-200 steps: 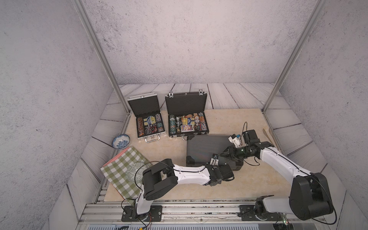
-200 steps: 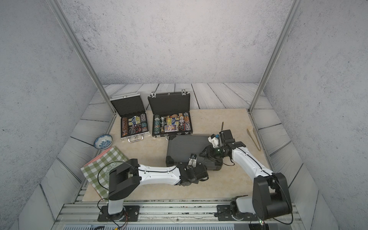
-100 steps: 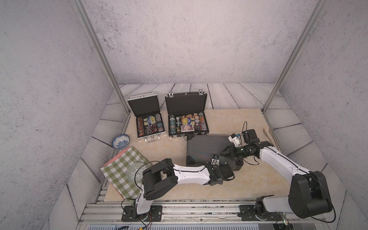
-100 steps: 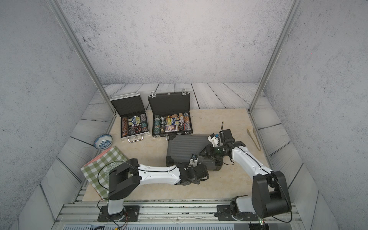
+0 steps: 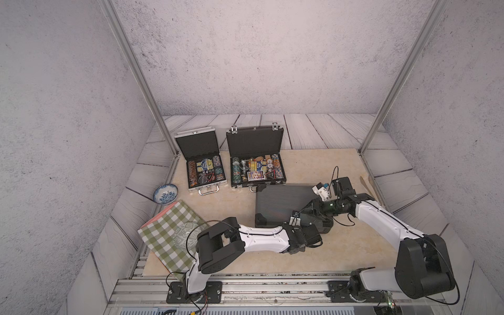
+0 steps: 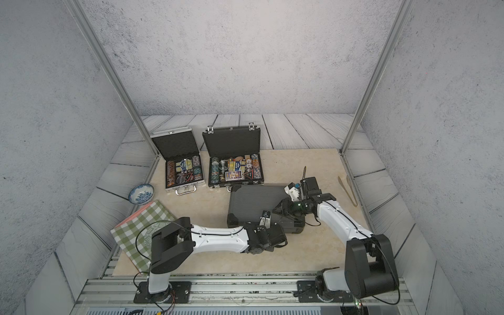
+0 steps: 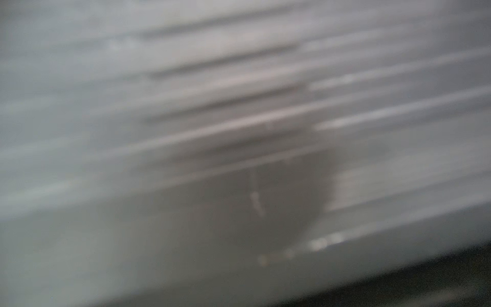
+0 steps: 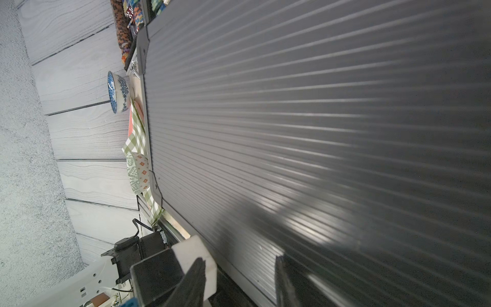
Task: Close the poker set cases
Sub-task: Fasten the fastener on the poker set case.
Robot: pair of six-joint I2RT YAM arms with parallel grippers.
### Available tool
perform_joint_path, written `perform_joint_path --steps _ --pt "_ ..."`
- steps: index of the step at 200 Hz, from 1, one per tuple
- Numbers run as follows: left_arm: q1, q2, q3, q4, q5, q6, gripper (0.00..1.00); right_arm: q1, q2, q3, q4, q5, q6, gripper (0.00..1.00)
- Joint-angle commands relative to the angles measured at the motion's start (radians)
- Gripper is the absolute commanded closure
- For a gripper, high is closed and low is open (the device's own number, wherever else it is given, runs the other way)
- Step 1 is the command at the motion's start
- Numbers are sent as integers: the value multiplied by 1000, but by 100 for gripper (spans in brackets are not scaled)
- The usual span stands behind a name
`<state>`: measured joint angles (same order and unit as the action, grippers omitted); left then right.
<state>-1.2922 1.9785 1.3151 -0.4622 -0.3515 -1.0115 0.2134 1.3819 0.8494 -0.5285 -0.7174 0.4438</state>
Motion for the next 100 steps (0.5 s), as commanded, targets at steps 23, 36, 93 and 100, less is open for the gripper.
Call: perform_joint_path --steps 23,36,93,100 --pt "15 60 -10 -5 -38 -14 100 -2 77 -76 -103 187 -10 54" --pt "17 67 -12 -4 -37 -16 100 -1 77 -75 -105 186 -10 54" --pt "25 107 -7 -15 -29 -28 100 -2 76 -75 -110 182 -11 54" --pt "26 111 -7 -15 -29 -28 100 -1 77 -78 -108 181 -11 54"
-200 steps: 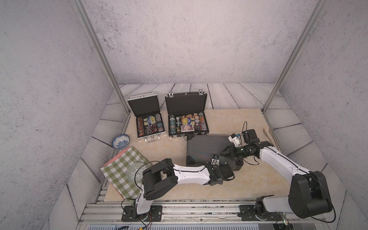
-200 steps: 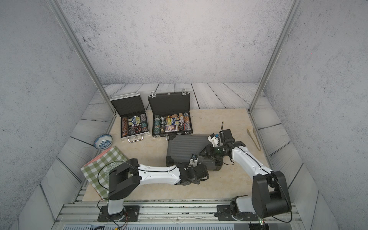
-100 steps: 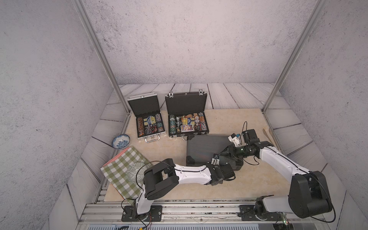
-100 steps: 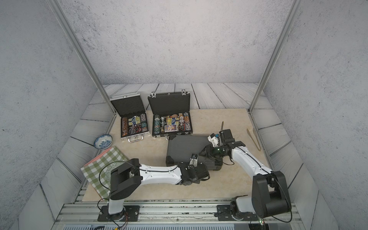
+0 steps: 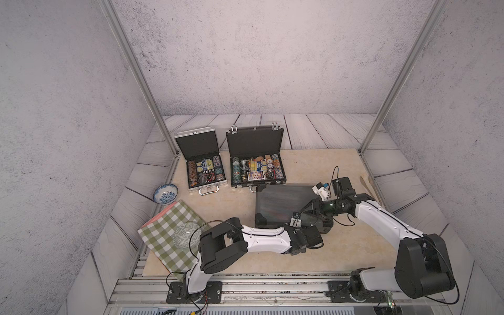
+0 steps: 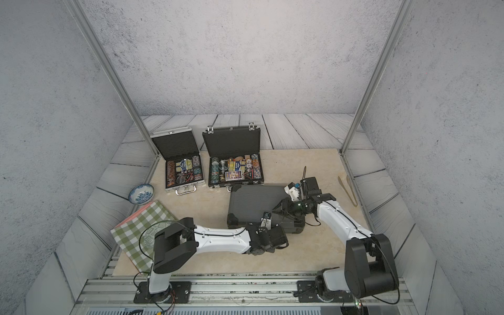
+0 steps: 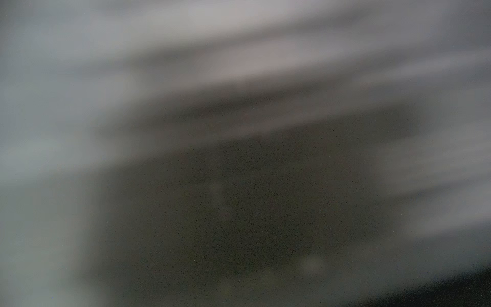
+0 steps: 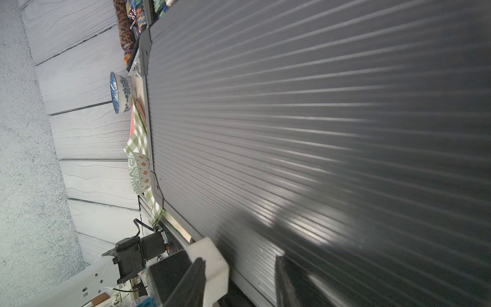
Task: Close the poker set cases
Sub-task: Fasten the fastener on the poker set case.
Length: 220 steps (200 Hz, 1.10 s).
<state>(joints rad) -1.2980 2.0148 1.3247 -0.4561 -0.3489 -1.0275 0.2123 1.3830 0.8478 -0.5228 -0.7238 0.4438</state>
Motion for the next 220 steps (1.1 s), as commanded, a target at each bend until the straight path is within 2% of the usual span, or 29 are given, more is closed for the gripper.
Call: perform_joint_path --steps 1,76,91,117,140,183,220 --pt "32 75 -16 -20 -31 -12 100 0 76 -77 -114 188 -11 54" --pt "52 75 -36 -21 -21 -9 100 -1 80 -78 -111 187 -13 54" --pt "51 19 -58 -11 22 12 100 -1 81 -78 -111 188 -13 54" --pt "49 -160 -162 44 143 34 100 1 78 -84 -111 194 -13 54" --pt "49 -273 -223 22 175 42 100 -1 76 -92 -99 189 -4 54" --pt "49 -346 -274 31 217 63 100 1 68 -89 -106 194 -2 54" --pt "65 -413 -256 10 225 81 92 0 63 -84 -127 204 -7 54"
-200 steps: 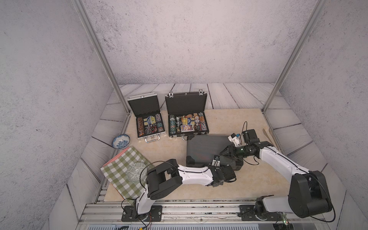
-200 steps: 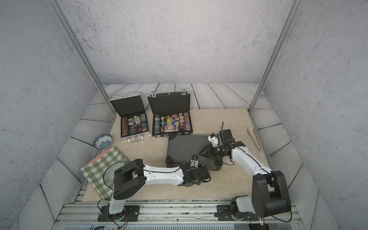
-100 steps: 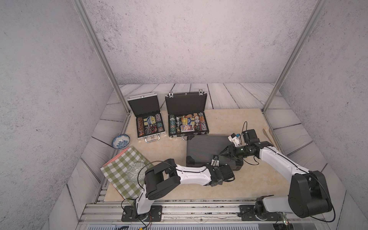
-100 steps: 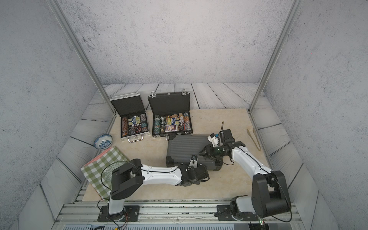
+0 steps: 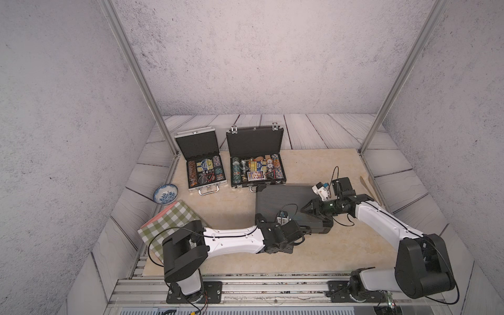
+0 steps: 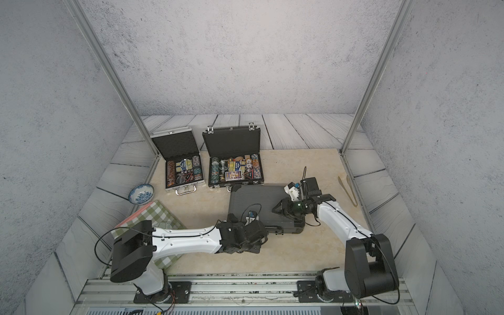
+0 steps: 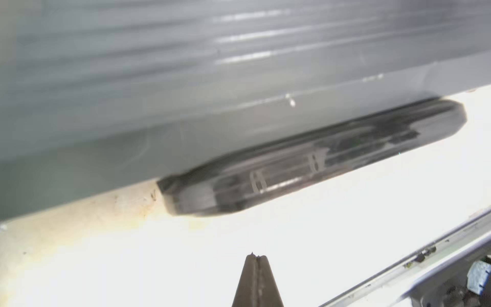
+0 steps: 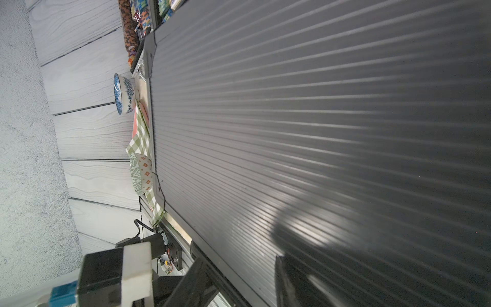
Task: Close the poker set cases
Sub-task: Fasten the fastener on the poker set case.
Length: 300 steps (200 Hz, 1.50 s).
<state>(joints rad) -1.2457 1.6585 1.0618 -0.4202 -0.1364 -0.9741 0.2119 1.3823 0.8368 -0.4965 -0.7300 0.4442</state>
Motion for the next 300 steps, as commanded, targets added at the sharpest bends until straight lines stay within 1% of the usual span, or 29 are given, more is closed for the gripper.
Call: perform_joint_path --steps 1,36,44,55,64,72,77,86,107,120,141,155,190,212,258,276,300 --pt "14 -59 7 -27 11 28 92 0 63 -73 -154 210 -7 54" --pt "60 -116 9 -41 35 69 88 -1 39 -59 -187 221 -15 54" --pt "64 -120 0 -24 54 92 85 0 36 -56 -192 223 -17 54" --pt "64 -114 -6 1 86 119 83 0 37 -53 -199 229 -20 54" --pt "65 -96 -6 10 121 135 89 -2 42 -51 -201 230 -22 54" --pt "58 -76 -2 16 122 130 96 -4 45 -48 -201 228 -24 54" --pt "50 -63 2 22 110 124 100 -7 49 -47 -200 229 -25 54" --pt "21 -40 20 22 49 123 100 -8 54 -47 -197 229 -25 54" --pt "-51 46 119 -65 -155 139 100 -23 66 -39 -201 228 -37 54" --pt "-68 112 155 -80 -227 142 100 -36 69 -35 -204 229 -43 54" --pt "-69 197 176 -25 -244 191 100 -56 67 -26 -212 222 -45 55" --pt "-69 247 206 -26 -254 217 100 -58 59 -24 -214 225 -42 55" --pt "-68 330 231 -5 -289 241 100 -58 60 -25 -212 222 -29 55" --pt "-67 341 224 42 -290 253 100 -58 57 -28 -211 223 -21 55" --pt "-57 350 219 46 -306 222 100 -58 53 -29 -221 225 -21 55" --pt "-59 322 214 25 -340 205 100 -58 49 -31 -222 228 -22 55" --pt "-58 295 182 59 -393 197 100 -59 52 -39 -214 225 -21 55"
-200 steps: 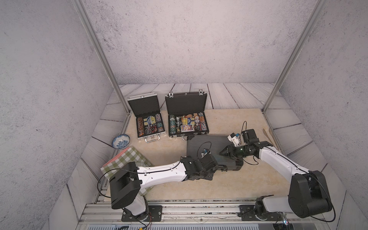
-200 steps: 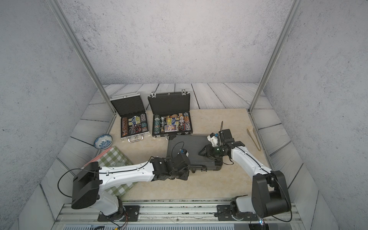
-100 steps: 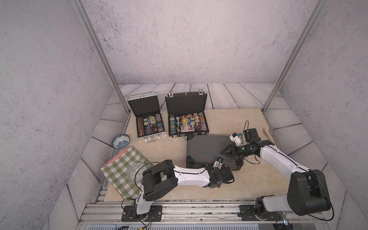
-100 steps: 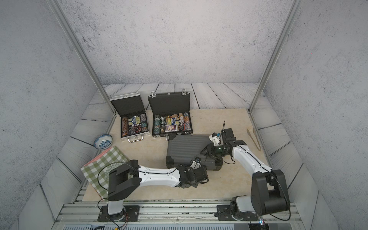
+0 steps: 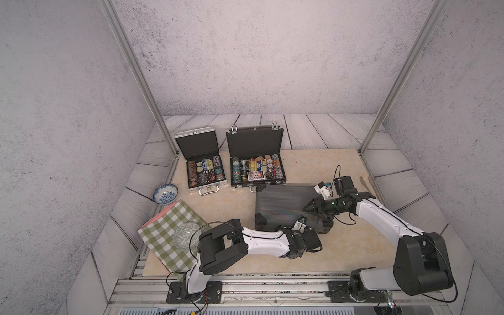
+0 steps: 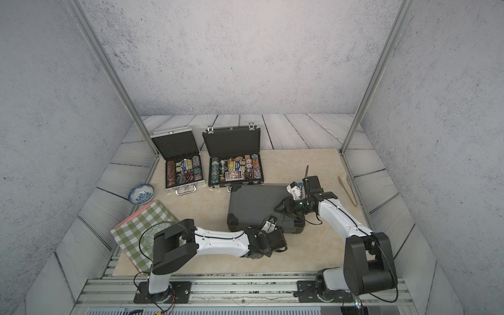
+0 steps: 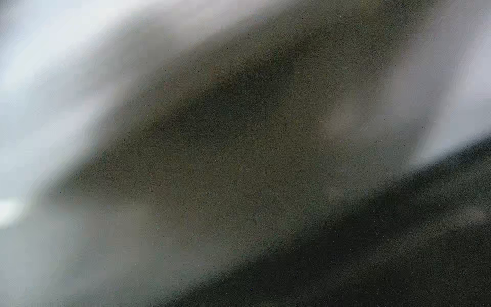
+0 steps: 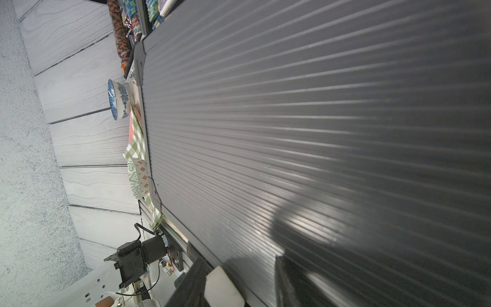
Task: Close the poker set cases
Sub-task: Fasten the fastener on the poker set case.
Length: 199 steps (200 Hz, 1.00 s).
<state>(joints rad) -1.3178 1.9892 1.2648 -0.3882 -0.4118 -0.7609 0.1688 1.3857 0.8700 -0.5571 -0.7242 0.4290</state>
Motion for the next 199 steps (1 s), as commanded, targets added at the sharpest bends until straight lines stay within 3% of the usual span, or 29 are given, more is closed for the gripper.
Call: perform_joint_path --steps 1,100,153,172,199 --pt "14 -35 -22 29 -120 -17 100 -15 48 -72 -153 218 -6 55" --pt "32 88 -3 38 -183 -54 100 -15 42 -81 -148 204 -7 55" --pt "43 67 -16 29 -193 -46 100 -15 32 -95 -145 204 -12 55" --pt "43 -3 0 -14 -132 -26 100 -15 29 -97 -145 206 -10 55" --pt "43 -142 -11 -22 81 10 100 -17 27 -87 -148 210 -12 55"
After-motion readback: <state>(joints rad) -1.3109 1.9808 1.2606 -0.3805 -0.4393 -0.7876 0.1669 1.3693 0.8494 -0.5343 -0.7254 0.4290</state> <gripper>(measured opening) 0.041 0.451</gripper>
